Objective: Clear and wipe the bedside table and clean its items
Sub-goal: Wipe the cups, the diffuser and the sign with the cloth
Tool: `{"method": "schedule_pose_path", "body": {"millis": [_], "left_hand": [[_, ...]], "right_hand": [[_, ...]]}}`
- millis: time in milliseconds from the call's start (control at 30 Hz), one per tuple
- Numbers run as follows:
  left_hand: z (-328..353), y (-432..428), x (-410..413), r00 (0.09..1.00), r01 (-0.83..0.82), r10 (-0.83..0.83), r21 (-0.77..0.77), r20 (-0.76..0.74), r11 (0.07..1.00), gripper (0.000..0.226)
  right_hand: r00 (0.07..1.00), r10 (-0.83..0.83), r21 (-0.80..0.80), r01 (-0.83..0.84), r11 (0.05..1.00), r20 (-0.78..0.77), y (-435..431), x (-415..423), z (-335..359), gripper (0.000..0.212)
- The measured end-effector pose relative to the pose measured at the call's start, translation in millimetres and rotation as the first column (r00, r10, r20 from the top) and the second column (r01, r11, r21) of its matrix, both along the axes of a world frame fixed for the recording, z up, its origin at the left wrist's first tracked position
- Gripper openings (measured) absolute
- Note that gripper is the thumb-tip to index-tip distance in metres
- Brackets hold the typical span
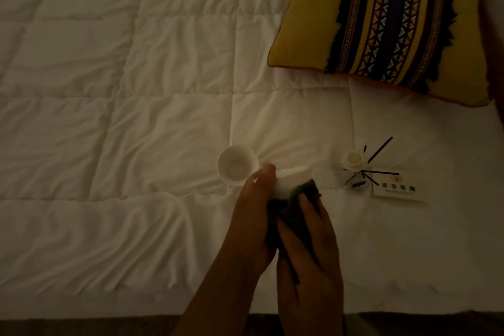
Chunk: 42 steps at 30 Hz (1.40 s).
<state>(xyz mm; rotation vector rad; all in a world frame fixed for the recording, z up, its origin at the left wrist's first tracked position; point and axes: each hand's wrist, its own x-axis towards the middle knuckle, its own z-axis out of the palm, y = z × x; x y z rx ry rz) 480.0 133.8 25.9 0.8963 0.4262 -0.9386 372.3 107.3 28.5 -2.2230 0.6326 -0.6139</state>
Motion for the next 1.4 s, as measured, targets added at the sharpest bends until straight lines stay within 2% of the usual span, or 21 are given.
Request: {"method": "schedule_pose_path", "body": {"millis": [133,233,300,333,367,433,467,567,633,667,733,800,833,900,1000,1033,1133,1233,1333,1400], "left_hand": [[2,-2,1,0.997,0.074,-0.073,-0.034,0.032,0.997,0.027],[3,-7,7,0.988,0.113,-0.115,0.033,0.1,0.993,0.026],[2,-7,9,0.984,0.144,-0.149,0.05,0.098,0.988,0.036],[2,-6,10,0.977,0.191,-0.194,0.048,0.084,0.98,0.043],[3,-4,10,0.968,0.243,-0.245,0.035,0.062,0.969,0.044],[5,0,6,0.958,0.287,-0.287,0.017,0.021,0.958,0.043],[4,2,4,0.962,0.273,-0.273,0.017,0.014,0.962,0.042],[5,3,1,0.977,0.211,-0.213,0.048,0.028,0.976,0.045],[7,2,1,0.98,0.194,-0.196,0.055,0.027,0.979,0.048],[8,0,2,0.983,0.181,-0.183,0.056,0.028,0.982,0.053],[9,-4,4,0.986,0.158,-0.161,0.07,0.04,0.985,0.067],[9,-8,5,0.988,0.143,-0.147,0.077,0.046,0.987,0.077],[8,-9,4,0.989,0.134,-0.137,0.057,0.05,0.989,0.071],[7,-10,4,0.992,0.123,-0.123,0.0,0.043,0.992,0.045],[-1,-7,6,0.997,0.068,-0.068,-0.012,0.036,0.998,0.031],[-4,-6,4,0.995,0.075,-0.076,0.009,0.062,0.997,0.035],[-9,-5,0,0.98,0.144,-0.152,0.073,0.127,0.987,0.072],[-16,-6,-2,0.94,0.196,-0.233,0.167,0.248,0.966,0.083],[-20,-16,1,0.832,0.19,-0.347,0.365,0.432,0.911,0.084],[-25,-26,3,0.756,0.16,-0.403,0.452,0.515,0.878,0.089]], "right_hand": [[1.0,-0.013,0.123,0.013,0.992,0.001,-11,7,14,0.039],[0.998,-0.04,0.322,0.026,0.946,0.038,-23,13,25,0.044],[0.993,-0.101,0.428,0.063,0.902,0.067,-35,17,29,0.049],[0.985,-0.15,0.509,0.085,0.856,0.089,-42,18,30,0.049],[0.972,-0.214,0.629,0.106,0.77,0.099,-50,19,30,0.047],[0.958,-0.281,0.851,0.1,0.516,0.058,-65,18,29,0.042],[0.962,-0.27,0.896,0.084,0.436,0.041,-71,18,28,0.042],[0.968,-0.25,0.931,0.106,0.35,-0.016,-80,23,29,0.043],[0.962,-0.27,0.922,0.133,0.364,-0.032,-81,28,31,0.042],[0.961,-0.277,0.906,0.137,0.401,-0.023,-78,29,33,0.041],[0.965,-0.26,0.809,0.138,0.572,0.019,-69,29,39,0.042],[0.984,-0.168,0.601,0.101,0.793,0.056,-53,25,42,0.042],[0.992,-0.115,0.483,0.075,0.873,0.054,-44,22,41,0.042],[0.998,-0.051,0.27,0.044,0.962,0.022,-28,15,34,0.042],[0.999,-0.037,0.166,0.035,0.986,0.01,-14,2,20,0.04],[0.999,-0.032,0.163,0.029,0.986,0.016,-13,-2,16,0.039],[0.998,-0.061,0.182,0.058,0.982,0.013,-15,-14,8,0.036],[0.989,-0.128,0.332,0.146,0.932,-0.076,-18,-19,3,0.036],[0.981,-0.121,0.524,0.183,0.832,-0.152,-22,-24,2,0.056],[0.972,-0.105,0.598,0.213,0.773,-0.211,-26,-27,2,0.063]]}}
